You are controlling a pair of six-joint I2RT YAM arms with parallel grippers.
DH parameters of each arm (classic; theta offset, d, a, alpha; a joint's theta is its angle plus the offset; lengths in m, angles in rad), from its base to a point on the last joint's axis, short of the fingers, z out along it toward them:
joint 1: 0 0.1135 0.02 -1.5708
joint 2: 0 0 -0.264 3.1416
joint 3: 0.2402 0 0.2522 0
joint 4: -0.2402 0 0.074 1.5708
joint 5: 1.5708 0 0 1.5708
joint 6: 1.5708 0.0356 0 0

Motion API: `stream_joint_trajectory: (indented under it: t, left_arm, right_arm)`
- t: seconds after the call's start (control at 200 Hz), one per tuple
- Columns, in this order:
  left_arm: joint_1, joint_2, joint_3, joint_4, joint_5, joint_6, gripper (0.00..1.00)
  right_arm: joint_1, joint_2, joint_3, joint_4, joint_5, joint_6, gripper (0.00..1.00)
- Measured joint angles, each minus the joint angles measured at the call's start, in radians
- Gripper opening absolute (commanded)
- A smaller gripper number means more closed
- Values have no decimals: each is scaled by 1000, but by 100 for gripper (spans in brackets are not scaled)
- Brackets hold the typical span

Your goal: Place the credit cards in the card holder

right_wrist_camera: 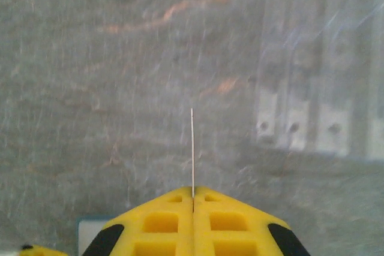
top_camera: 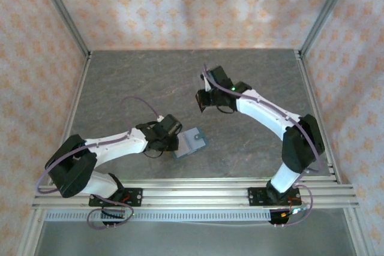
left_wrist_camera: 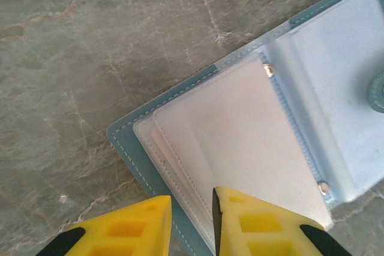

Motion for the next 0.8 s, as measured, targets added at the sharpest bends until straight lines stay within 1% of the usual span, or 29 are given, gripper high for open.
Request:
stream_joint_trajectory:
  t: [0.06, 0.12, 0.16, 0.405, 0.55, 0.676, 0.801]
  left_arm:
    - [2, -18, 0, -8, 0, 0, 27]
    - [7, -22, 0, -12, 0, -1, 31]
    - [13, -18, 1, -16, 0, -1, 32]
    - [21, 57, 15, -29, 0, -1, 31]
    - [21, 77, 15, -15, 1, -1, 24]
    - [21, 77, 15, -6, 0, -2, 21]
    - [21, 80, 13, 5, 1, -1, 15]
  right_arm:
    - [11, -8, -60, 26, -25, 16, 0]
    - [14, -18, -111, 53, -48, 35, 0]
    - [14, -29, -141, 80, -64, 47, 0]
    - [14, -85, -252, 213, -147, 119, 0]
    - [14, -86, -296, 269, -181, 150, 0]
    - [14, -86, -332, 299, -204, 169, 0]
    - [14, -86, -375, 369, -238, 201, 0]
